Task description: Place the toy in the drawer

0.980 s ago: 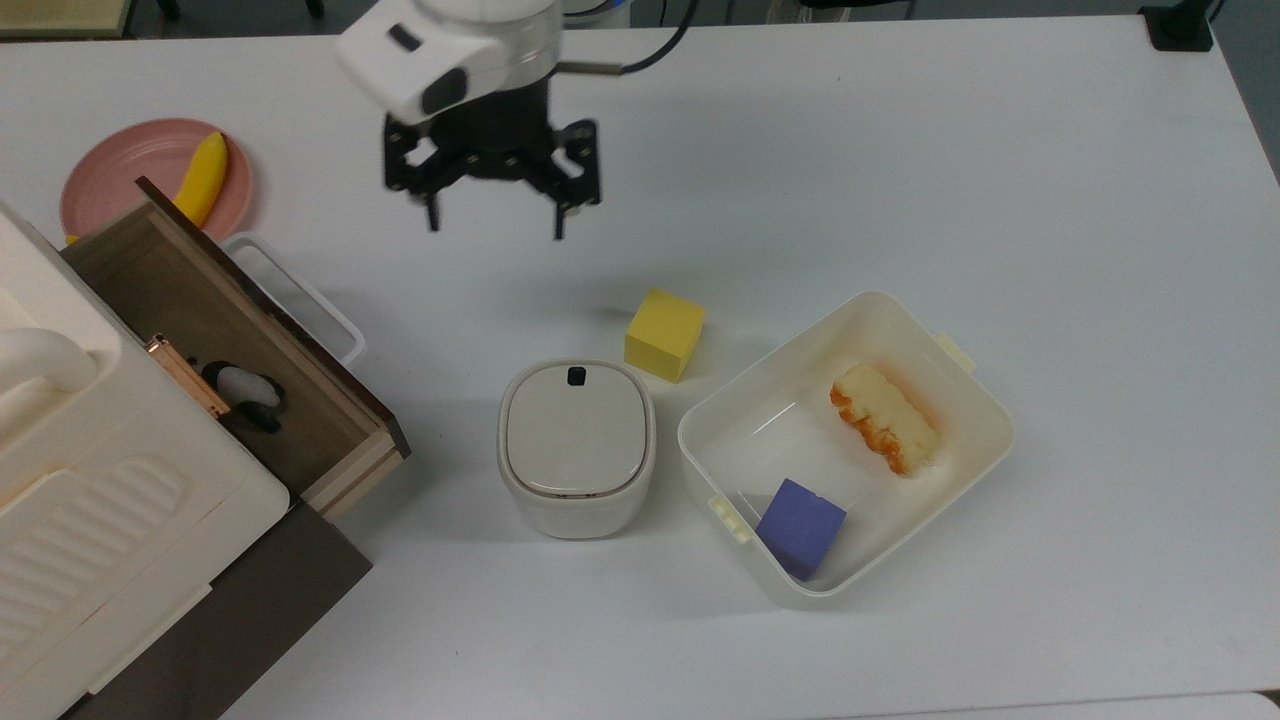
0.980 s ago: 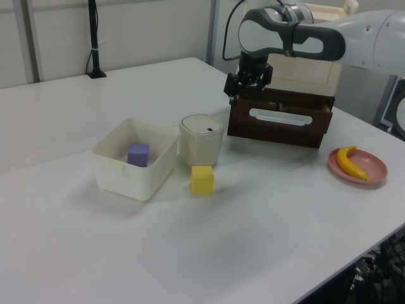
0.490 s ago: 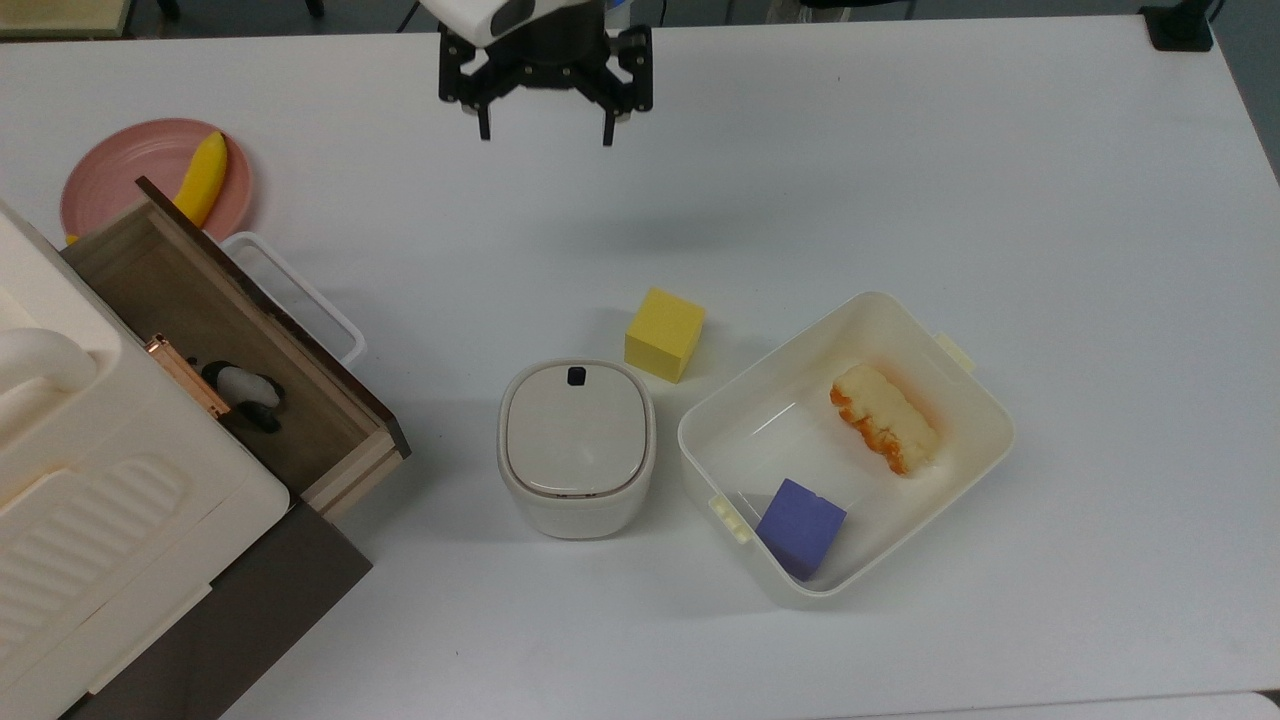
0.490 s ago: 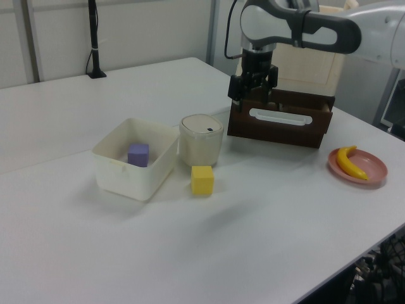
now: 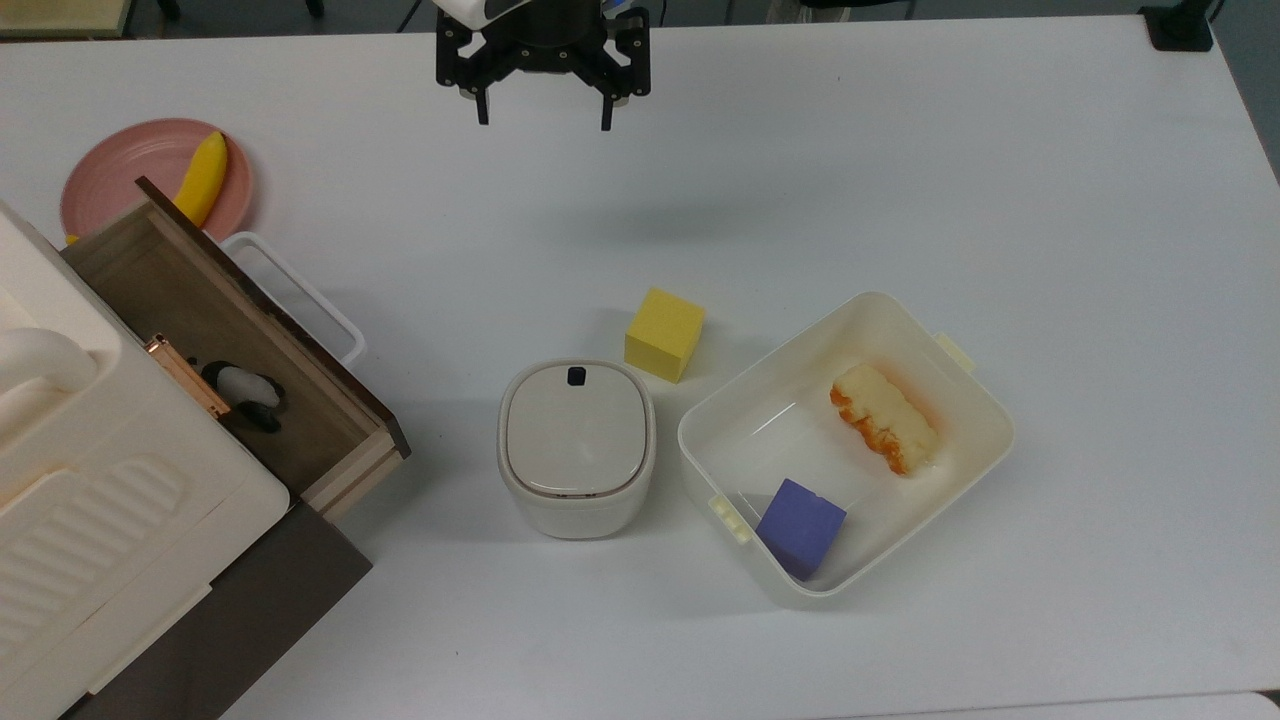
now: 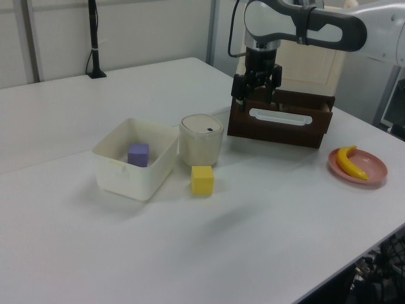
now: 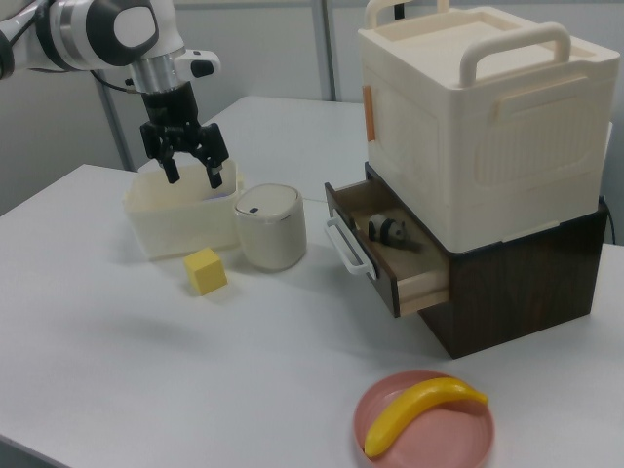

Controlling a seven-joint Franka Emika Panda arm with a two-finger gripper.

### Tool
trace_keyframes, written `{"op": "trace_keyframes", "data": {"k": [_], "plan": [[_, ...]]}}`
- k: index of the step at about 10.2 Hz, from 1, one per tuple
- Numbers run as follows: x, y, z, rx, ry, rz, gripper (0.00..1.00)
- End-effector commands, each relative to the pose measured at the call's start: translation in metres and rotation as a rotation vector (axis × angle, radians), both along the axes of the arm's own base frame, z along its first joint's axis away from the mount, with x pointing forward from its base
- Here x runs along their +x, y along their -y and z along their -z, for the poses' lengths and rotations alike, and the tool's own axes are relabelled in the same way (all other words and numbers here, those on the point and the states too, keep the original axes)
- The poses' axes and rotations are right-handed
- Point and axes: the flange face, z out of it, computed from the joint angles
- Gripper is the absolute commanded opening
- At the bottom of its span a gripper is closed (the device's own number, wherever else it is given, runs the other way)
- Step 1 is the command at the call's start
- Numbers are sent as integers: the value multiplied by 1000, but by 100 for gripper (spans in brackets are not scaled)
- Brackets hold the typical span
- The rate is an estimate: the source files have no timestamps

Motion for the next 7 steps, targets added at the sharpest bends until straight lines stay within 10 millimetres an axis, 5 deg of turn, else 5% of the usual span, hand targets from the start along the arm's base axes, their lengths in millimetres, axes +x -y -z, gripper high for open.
{"op": "trace_keyframes", "data": {"k": [1,7], "plan": [[-10,1,-3,22,-9,18,100],[-9,8,-6,53,-3,37,100]]}}
